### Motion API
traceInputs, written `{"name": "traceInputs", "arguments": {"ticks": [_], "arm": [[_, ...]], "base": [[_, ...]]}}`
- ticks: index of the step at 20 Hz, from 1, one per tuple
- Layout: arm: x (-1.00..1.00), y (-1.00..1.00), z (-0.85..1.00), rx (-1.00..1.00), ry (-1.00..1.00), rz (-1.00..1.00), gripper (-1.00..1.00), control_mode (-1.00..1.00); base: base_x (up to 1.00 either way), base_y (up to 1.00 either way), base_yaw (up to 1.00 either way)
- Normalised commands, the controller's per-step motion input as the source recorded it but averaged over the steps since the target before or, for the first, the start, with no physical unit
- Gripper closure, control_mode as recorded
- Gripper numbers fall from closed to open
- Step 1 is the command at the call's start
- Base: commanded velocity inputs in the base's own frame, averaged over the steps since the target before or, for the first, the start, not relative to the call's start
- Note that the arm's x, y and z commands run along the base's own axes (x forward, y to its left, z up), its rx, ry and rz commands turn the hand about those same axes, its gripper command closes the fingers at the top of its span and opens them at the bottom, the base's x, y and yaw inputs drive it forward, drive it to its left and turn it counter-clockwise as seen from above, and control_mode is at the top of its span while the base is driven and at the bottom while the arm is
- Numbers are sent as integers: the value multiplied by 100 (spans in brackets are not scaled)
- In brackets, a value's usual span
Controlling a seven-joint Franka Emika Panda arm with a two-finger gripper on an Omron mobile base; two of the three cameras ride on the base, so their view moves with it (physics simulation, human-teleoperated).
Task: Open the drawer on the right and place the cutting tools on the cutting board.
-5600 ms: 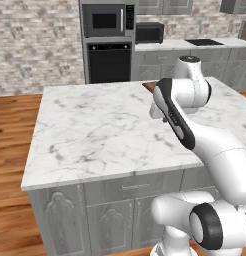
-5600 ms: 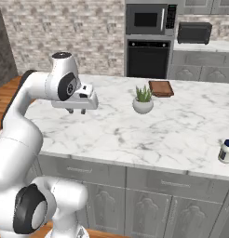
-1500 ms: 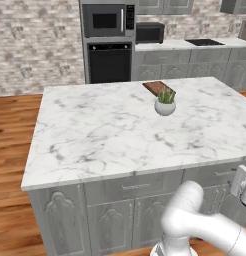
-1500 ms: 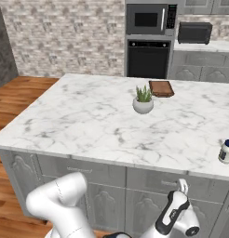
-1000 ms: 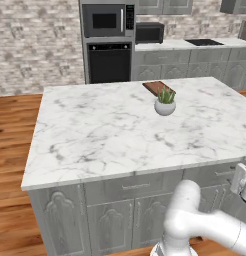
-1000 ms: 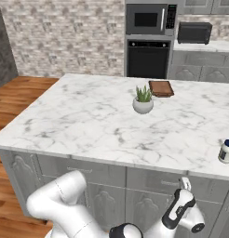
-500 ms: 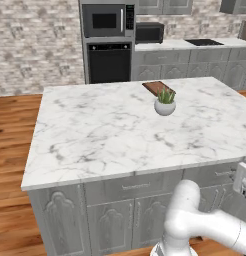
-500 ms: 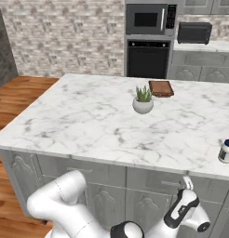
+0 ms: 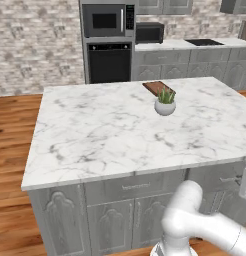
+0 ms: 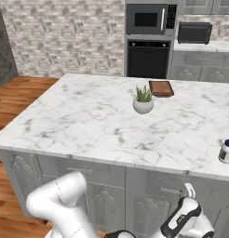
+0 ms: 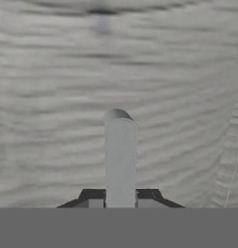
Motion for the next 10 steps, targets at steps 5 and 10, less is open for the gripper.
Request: {"name": "traceInputs", "arguments": {"ticks": [5, 10], "arm": [[-100, -10, -24, 0, 0, 0, 100, -100], [-100, -5, -26, 0, 0, 0, 100, -100]], "base": [[0, 0, 0], [0, 0, 0]]}}
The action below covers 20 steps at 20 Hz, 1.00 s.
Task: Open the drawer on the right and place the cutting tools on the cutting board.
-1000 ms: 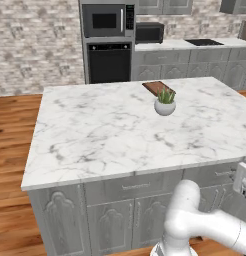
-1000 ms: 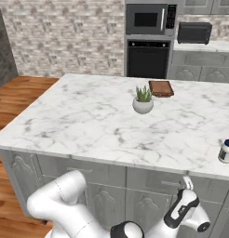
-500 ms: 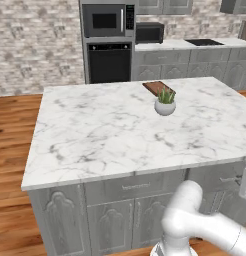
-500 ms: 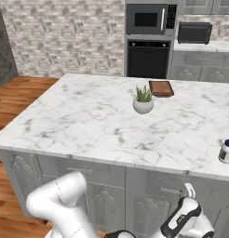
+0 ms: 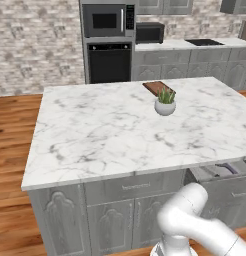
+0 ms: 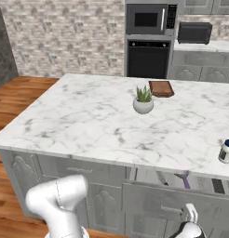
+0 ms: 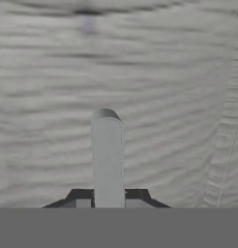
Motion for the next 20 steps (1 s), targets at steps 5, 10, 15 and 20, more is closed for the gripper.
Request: {"name": "traceInputs", "arguments": {"ticks": [5, 10, 15, 20], "arm": [[-100, -2, -26, 0, 0, 0, 100, -100], [-100, 0, -28, 0, 0, 0, 100, -100], [-98, 0, -24, 0, 3, 0, 100, -100], [-99, 1, -9, 0, 0, 0, -100, -100]], "base": [[0, 0, 0], [0, 0, 0], [0, 0, 0], [0, 0, 0]]}}
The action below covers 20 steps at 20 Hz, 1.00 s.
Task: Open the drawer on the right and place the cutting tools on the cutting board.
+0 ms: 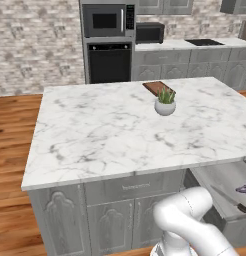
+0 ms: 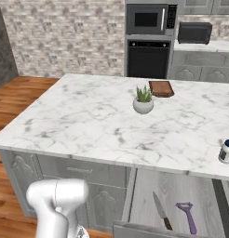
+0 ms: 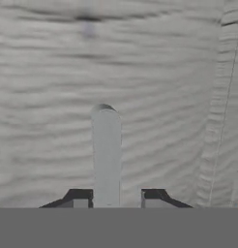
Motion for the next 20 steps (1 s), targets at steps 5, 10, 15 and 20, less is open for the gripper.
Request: {"name": "traceInputs", "arguments": {"ticks": [5, 10, 15, 20], "arm": [[-100, 0, 31, 0, -14, 0, -100, -100], [-95, 0, 68, 1, -25, 0, -100, -100], [-45, 7, 98, 0, -13, 0, -100, -100], [-10, 6, 100, 0, -2, 2, -100, -100]], "base": [[0, 0, 0], [0, 0, 0], [0, 0, 0], [0, 0, 0]]}}
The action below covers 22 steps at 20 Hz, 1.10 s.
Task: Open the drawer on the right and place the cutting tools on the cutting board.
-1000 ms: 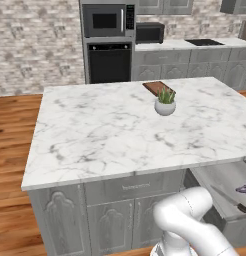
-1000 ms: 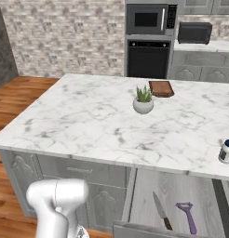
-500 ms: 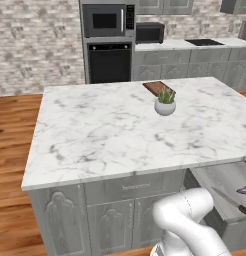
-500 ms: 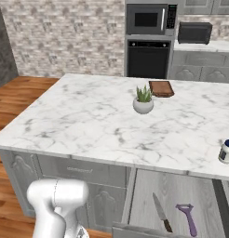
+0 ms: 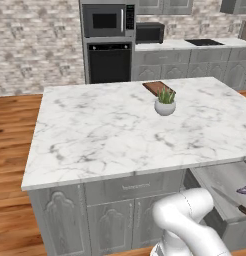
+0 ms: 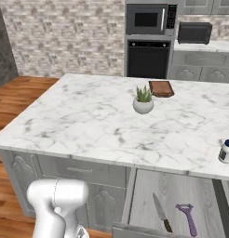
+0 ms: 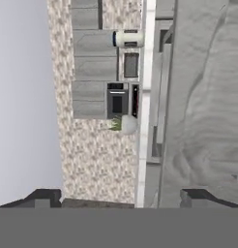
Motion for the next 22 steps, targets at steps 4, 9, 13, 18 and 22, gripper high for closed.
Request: {"name": "traceInputs", "arguments": {"ticks": [4, 9, 13, 18, 22], "arm": [[0, 0, 100, 1, 0, 7, -100, -100], [5, 2, 100, 0, 7, 12, -100, -100], [25, 30, 84, -7, 19, 11, -100, -100], [58, 75, 41, -23, 23, 4, -100, -100], [78, 97, 43, -27, 21, 0, -100, -100]], "base": [[0, 0, 0], [0, 0, 0], [0, 0, 0], [0, 0, 0], [0, 0, 0]]}}
